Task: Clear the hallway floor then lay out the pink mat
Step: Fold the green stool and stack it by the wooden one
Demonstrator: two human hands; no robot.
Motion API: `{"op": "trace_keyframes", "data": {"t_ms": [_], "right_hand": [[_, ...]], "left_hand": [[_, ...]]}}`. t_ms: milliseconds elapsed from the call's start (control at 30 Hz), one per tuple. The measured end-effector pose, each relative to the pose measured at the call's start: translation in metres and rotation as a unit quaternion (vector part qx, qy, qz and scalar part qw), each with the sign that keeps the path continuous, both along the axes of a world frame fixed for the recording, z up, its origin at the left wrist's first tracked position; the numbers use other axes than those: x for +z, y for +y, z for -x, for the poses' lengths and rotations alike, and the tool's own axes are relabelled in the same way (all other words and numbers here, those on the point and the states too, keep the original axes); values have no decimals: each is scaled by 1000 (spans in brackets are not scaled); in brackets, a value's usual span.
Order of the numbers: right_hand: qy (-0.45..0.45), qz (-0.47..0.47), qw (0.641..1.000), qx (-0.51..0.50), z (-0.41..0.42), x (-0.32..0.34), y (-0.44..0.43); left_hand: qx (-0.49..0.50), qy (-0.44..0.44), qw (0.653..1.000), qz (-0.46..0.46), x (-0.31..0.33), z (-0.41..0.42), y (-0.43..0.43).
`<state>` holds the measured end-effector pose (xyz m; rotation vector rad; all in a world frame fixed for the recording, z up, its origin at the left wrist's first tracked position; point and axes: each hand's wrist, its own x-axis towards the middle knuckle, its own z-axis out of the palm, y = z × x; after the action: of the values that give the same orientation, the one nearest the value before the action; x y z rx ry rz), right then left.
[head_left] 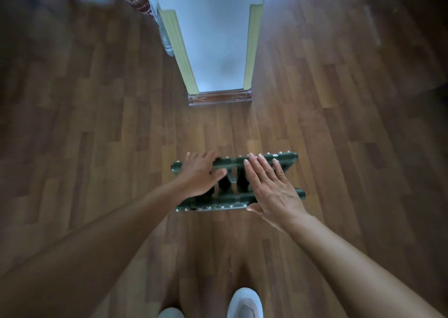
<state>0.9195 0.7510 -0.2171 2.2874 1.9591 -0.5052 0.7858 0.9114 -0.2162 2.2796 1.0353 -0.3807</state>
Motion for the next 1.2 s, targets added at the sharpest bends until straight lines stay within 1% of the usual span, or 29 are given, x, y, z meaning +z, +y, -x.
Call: {"op": "trace_keyframes", "data": {"t_ms": [67, 167, 233, 300, 367, 433, 533, 633, 767, 933, 1100, 1200], "right_hand": [[-4, 11, 1000, -21, -2, 6, 5], [-11, 51, 998, -31, -2, 10, 14], [-5, 71, 997, -37, -1, 10, 14], [11, 71, 996, -44, 0, 10, 12], [21, 65, 997, -46, 0, 10, 10], [0, 64, 998, -27, -1, 10, 8], [-24, 60, 998, -9, 2, 15, 7], [-20, 40, 999, 1, 10, 32, 10], [-4, 10, 999, 31, 23, 76, 21], [12, 4, 998, 63, 43, 151, 36], [14, 4, 996, 93, 70, 227, 47], [4, 1, 990, 139, 94, 274, 56]], "left_hand": [[-56, -7, 998, 2, 10, 9, -10], [-147, 13, 989, -17, 12, 22, -17], [-190, 29, 979, -61, 5, 29, -18], [-203, 26, 971, -120, -4, 31, -19], [-189, 22, 969, -155, -8, 31, -20], [-175, 25, 970, -167, -7, 31, -23], [-172, 33, 970, -167, 1, 37, -26], [-151, 20, 976, -158, 20, 51, -26], [-112, 9, 982, -154, 68, 76, -25], [-58, 33, 989, -130, 146, 108, -22], [-36, 47, 986, -158, 224, 144, -25], [-2, 45, 985, -165, 267, 177, -32]]}}
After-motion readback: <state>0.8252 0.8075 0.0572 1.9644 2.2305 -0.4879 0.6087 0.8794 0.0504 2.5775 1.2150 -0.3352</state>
